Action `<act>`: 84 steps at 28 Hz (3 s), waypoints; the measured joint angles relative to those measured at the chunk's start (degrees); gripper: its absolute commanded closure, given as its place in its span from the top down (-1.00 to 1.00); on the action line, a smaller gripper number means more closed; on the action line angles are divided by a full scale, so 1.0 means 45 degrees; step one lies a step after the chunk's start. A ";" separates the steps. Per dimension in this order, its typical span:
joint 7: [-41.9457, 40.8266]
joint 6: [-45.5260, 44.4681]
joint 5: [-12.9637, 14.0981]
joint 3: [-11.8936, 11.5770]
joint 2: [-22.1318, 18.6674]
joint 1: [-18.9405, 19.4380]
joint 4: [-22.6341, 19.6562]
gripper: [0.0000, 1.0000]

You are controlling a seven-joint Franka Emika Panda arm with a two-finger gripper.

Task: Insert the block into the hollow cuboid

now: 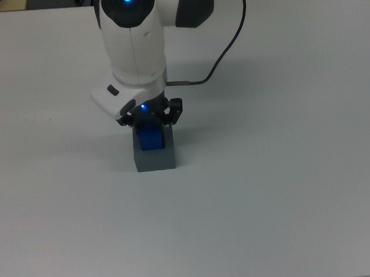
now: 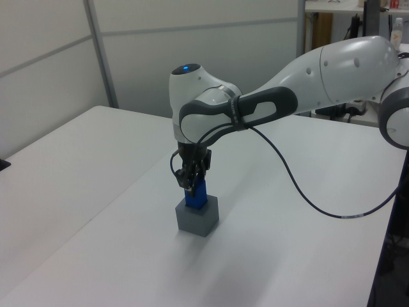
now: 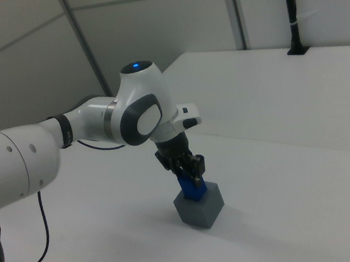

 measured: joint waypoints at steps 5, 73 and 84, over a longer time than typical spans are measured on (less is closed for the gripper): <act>0.0000 0.0042 0.0000 0.0012 0.0011 0.0015 0.0003 -0.42; -0.0424 -0.4033 -0.0048 0.0025 -0.5775 0.0028 -0.1842 1.00; -0.0424 -0.4132 -0.0055 0.0025 -0.5890 0.0028 -0.2009 1.00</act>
